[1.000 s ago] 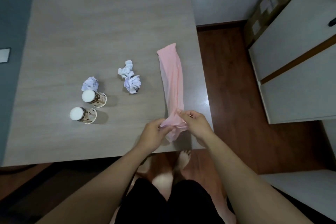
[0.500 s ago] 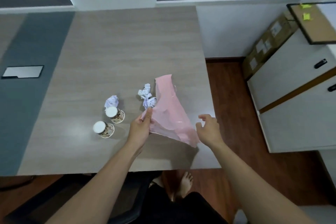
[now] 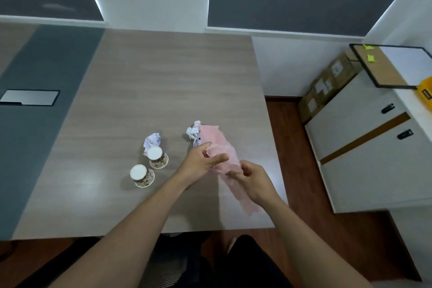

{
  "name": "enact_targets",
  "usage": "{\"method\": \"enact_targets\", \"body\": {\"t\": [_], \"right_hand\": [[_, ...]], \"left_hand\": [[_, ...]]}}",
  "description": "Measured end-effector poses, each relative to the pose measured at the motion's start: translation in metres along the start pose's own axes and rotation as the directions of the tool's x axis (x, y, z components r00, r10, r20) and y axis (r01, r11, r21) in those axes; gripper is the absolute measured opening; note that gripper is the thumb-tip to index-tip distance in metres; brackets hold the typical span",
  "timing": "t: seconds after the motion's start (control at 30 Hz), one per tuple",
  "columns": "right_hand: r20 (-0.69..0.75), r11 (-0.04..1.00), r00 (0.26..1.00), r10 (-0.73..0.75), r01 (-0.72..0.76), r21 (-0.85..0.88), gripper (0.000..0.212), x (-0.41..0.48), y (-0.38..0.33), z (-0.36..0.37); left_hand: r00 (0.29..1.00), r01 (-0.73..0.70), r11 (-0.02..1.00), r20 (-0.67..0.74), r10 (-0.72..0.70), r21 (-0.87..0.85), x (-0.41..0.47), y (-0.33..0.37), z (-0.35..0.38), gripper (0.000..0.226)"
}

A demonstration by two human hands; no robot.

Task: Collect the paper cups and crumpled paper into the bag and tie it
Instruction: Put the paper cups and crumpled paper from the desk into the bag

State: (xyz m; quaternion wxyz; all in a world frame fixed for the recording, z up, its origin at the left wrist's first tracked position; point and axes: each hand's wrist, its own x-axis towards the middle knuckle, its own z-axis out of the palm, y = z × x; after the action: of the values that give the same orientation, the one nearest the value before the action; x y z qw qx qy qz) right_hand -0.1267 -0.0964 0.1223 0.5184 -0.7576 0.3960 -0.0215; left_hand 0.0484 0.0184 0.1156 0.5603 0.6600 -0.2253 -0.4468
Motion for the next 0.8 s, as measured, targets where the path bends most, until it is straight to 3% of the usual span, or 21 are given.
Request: {"method": "enact_targets", "body": {"t": [0.13,0.3,0.37,0.47,0.53,0.57,0.63,0.7,0.8], "right_hand": [[0.036,0.969,0.998,0.056,-0.063,0.24,0.022,-0.009,-0.011,0.001],[-0.093,0.978,0.985,0.144,-0.128,0.162,0.024,-0.005,-0.013,-0.001],[-0.181,0.961,0.965,0.189,-0.144,0.236,0.032,0.0,-0.013,-0.005],[-0.222,0.91,0.926,0.305,-0.215,0.354,0.04,0.007,-0.013,-0.013],[-0.199,0.904,0.914,0.353,-0.279,0.324,0.042,0.013,-0.011,-0.015],[-0.188,0.908,0.914,0.361,-0.298,0.293,0.044,0.016,-0.009,-0.014],[-0.16,0.917,0.919,0.36,-0.316,0.245,0.05,0.018,-0.007,-0.01],[-0.114,0.916,0.922,0.37,-0.341,0.209,0.057,0.019,-0.007,-0.005],[-0.011,0.902,0.91,0.415,-0.41,0.136,0.06,0.02,-0.002,0.003]], "left_hand": [[1.0,-0.015,0.981,0.025,0.01,0.192,-0.009,-0.006,-0.025,0.067],[0.996,0.001,0.929,-0.08,0.031,0.371,-0.009,-0.023,-0.05,0.043],[0.986,0.051,0.889,-0.163,0.027,0.455,-0.002,-0.04,-0.06,0.037],[0.928,0.213,0.875,-0.369,-0.043,0.435,-0.003,-0.051,-0.066,0.026],[0.866,0.38,0.892,-0.432,-0.251,0.244,-0.004,-0.053,-0.067,0.009],[0.808,0.488,0.873,-0.385,-0.446,0.013,-0.006,-0.054,-0.064,0.007],[0.681,0.612,0.631,-0.087,-0.727,-0.477,-0.011,-0.05,-0.058,0.017],[0.625,0.565,0.42,0.036,-0.78,-0.71,-0.009,-0.054,-0.052,0.021],[0.645,0.486,0.379,0.031,-0.764,-0.787,-0.003,-0.055,-0.041,0.02]]}}
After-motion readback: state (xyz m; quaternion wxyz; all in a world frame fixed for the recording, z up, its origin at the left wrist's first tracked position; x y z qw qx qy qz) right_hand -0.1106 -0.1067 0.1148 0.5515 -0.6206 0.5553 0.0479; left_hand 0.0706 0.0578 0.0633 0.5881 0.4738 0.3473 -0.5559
